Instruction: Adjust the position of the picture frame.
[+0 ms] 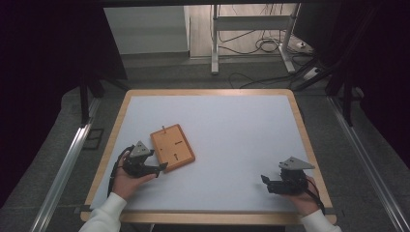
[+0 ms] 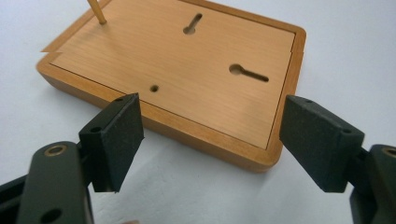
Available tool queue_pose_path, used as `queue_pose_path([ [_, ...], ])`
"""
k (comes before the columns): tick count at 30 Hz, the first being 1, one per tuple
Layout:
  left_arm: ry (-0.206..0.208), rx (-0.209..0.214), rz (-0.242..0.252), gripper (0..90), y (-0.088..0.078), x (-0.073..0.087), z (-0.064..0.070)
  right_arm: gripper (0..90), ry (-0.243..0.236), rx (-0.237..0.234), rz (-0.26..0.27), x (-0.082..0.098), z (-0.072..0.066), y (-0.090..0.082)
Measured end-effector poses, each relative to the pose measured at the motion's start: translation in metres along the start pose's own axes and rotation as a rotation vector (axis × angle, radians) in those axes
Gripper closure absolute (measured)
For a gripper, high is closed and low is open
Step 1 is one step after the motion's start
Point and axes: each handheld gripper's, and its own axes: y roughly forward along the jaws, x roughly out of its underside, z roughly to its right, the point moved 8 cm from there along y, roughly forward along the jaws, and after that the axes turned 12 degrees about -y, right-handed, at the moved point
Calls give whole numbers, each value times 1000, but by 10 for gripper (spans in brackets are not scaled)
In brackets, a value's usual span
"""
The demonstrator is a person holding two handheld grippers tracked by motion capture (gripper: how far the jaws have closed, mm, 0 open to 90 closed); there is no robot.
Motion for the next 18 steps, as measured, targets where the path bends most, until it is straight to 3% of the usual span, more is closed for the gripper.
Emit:
queue_pose_path([
  [4, -7, 19, 3, 220, -1, -2, 0, 135, -3, -5, -9, 0, -1, 0],
  [7, -5, 35, -1, 225, -2, -3, 0, 138, 35, -13, -9, -3, 0, 0],
  [9, -31, 50, 15, 228, -6, -6, -3, 138, 48, -13, -1, -7, -1, 1],
  [11, -57, 63, 31, 231, -7, -11, -6, 139, 16, 11, -14, -11, -3, 5],
  [18, -48, 55, 43, 231, -11, -23, -13, 139, -6, 6, -30, -11, -7, 11],
])
